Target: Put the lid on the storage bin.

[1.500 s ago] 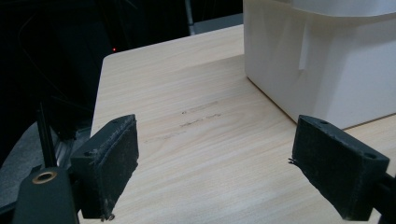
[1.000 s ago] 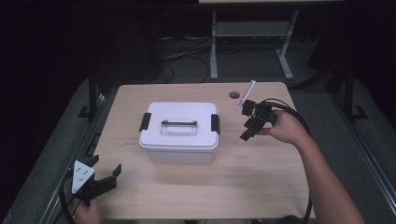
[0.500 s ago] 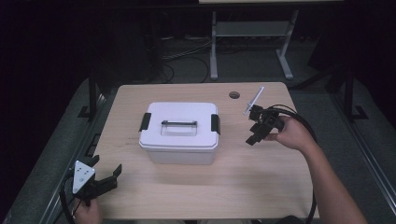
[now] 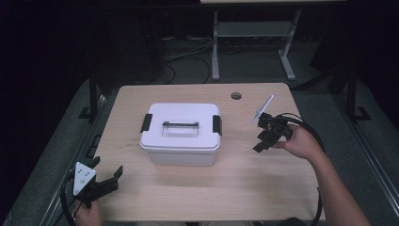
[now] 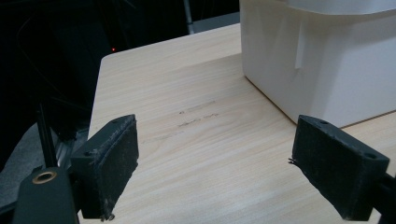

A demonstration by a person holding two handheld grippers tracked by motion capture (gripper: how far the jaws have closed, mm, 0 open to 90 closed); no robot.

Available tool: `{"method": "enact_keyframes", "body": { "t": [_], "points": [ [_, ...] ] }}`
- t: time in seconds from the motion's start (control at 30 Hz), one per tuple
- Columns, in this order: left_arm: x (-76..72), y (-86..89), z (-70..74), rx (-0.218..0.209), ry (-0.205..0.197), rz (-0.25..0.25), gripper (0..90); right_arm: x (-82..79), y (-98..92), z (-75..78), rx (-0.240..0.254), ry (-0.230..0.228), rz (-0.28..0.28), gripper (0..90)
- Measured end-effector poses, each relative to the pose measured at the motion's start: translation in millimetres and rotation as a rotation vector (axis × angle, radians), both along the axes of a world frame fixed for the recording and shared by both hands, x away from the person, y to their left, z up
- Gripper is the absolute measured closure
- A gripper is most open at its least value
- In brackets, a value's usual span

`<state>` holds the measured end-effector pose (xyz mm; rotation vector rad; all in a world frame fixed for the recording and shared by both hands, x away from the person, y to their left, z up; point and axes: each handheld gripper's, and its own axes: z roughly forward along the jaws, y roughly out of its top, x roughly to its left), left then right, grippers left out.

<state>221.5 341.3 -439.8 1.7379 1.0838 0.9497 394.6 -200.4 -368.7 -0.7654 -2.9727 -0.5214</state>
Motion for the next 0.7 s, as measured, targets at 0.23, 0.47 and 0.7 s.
{"method": "enact_keyframes", "body": {
  "t": [0.23,0.47,0.7],
  "points": [
    [0.0,-0.3,-0.2,-0.001,0.0,0.001,14.0,-5.1,-10.2,-8.8,0.008,0.011,-0.017,39.5],
    [-0.1,-0.6,-0.1,-0.001,0.002,-0.001,14.0,-9.0,-19.2,-16.9,0.019,0.017,-0.035,39.5],
    [0.1,-0.9,-0.2,0.002,0.002,-0.003,14.0,-14.2,-24.5,-24.0,0.023,0.024,-0.041,39.4]
  ]
}}
